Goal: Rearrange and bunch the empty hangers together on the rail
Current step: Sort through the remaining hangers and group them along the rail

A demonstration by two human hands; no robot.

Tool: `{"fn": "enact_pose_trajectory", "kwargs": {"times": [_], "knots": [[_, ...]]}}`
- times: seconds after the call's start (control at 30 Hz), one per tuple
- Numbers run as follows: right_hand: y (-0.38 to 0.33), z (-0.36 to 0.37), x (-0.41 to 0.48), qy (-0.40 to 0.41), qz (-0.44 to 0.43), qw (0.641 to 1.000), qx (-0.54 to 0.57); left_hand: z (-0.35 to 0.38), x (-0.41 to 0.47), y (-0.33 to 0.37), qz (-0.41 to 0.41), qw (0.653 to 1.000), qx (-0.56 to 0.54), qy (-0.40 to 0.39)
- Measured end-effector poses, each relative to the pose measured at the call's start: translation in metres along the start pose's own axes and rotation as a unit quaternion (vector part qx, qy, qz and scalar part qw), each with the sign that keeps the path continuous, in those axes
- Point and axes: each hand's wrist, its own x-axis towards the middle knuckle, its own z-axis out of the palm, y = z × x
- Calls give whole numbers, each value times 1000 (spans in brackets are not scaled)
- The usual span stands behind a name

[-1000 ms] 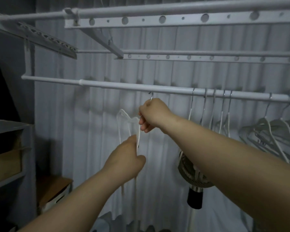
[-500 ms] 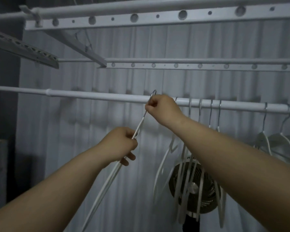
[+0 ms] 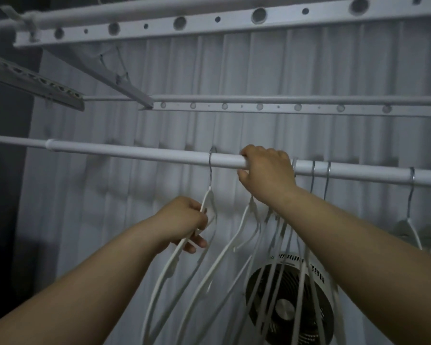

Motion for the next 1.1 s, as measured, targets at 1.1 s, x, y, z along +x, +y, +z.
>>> {"fn": "enact_pose_trajectory", "kwargs": {"times": [1.1], "knots": [[10,-22,-39,-45,-76,995,-33,9,-39,3,215,960,63,170]]}}
